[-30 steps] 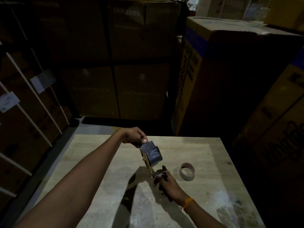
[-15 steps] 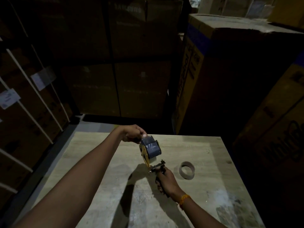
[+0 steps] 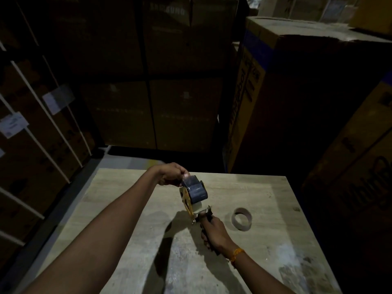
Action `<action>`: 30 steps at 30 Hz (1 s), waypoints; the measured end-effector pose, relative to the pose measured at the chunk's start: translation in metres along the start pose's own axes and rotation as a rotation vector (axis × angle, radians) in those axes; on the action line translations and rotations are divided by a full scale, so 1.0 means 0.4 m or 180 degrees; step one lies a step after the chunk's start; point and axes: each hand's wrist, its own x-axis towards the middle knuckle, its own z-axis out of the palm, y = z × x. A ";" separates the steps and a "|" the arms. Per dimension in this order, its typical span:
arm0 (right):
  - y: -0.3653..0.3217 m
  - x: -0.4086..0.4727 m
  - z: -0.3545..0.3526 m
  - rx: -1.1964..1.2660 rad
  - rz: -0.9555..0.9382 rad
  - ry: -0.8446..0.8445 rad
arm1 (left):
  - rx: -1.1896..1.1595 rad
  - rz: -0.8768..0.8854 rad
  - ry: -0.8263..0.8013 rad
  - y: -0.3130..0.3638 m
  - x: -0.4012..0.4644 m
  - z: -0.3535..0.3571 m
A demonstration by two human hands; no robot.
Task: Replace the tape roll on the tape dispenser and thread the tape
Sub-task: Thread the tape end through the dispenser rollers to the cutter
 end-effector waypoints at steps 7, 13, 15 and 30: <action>0.004 0.007 0.006 0.0023 0.0089 0.0124 | -0.0040 -0.0002 0.0072 -0.009 0.000 0.004; 0.002 0.009 0.004 0.0034 0.0147 0.0108 | -0.0206 -0.0036 0.0134 -0.009 -0.009 0.017; -0.004 0.008 0.004 -0.0003 0.0160 0.0113 | -0.0308 -0.0049 0.0157 -0.008 -0.012 0.023; -0.010 0.034 -0.017 0.0181 0.0058 -0.0085 | -0.1450 -0.0089 0.0682 -0.122 0.031 0.026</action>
